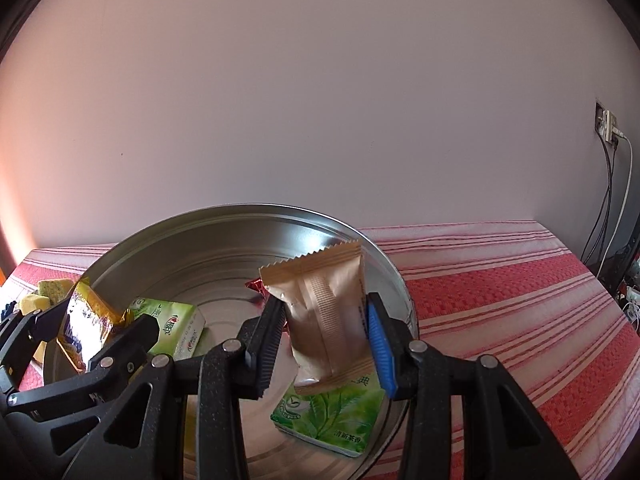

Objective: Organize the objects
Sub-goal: 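Carry both packs over the tin and open both tools to drop them in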

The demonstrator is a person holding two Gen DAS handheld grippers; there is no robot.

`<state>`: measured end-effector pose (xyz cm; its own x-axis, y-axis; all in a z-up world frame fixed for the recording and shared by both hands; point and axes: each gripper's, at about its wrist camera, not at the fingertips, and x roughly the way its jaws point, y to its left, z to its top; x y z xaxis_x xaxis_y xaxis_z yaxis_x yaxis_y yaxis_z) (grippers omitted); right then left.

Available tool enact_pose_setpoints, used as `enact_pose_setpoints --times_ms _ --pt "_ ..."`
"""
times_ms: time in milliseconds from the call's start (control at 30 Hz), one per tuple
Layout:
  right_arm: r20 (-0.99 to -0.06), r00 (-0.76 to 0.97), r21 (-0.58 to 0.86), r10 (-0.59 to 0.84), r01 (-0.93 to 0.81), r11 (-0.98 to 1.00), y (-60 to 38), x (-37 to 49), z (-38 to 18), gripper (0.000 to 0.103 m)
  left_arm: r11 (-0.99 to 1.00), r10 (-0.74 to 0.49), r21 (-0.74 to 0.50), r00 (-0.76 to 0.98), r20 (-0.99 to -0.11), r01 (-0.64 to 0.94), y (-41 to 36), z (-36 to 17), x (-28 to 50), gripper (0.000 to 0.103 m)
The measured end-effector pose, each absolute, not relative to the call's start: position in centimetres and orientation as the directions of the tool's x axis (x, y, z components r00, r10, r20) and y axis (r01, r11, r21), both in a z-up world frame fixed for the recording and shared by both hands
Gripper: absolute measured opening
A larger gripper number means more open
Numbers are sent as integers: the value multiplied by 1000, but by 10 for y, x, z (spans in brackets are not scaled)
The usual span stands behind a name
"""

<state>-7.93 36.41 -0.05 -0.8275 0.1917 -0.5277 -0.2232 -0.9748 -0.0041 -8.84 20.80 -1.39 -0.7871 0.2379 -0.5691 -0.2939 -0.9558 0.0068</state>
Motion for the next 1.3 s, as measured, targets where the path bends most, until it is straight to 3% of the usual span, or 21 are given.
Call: enact_pose_setpoints --times_ms 167,233,333,400,433,767,1300 --pt "-538 -833 33 132 -177 -984 360 -82 -1 45 -959 227 17 -804 -549 -282 204 -12 -87 75" --pt "-523 -848 90 89 -159 -983 365 -80 0 49 -961 217 40 -830 -514 -275 202 -6 -83 81" --pt "-475 -878 167 57 -154 -974 375 -72 5 62 -976 174 36 -871 -459 -214 188 3 -76 103" --pt "-421 -906 222 46 -152 -963 384 -64 8 83 -979 186 -4 -880 -438 -206 178 9 -75 103" --pt "-394 -917 238 56 -161 -958 387 -60 10 84 -979 192 -19 -879 -436 -204 173 12 -75 103" --pt "-297 -927 241 227 -303 -922 394 -34 22 85 -998 55 -25 -926 -372 -50 123 23 -72 103" --pt "-244 -953 183 181 -228 -956 360 -32 16 85 -999 -27 42 -925 -380 12 109 3 -52 103"
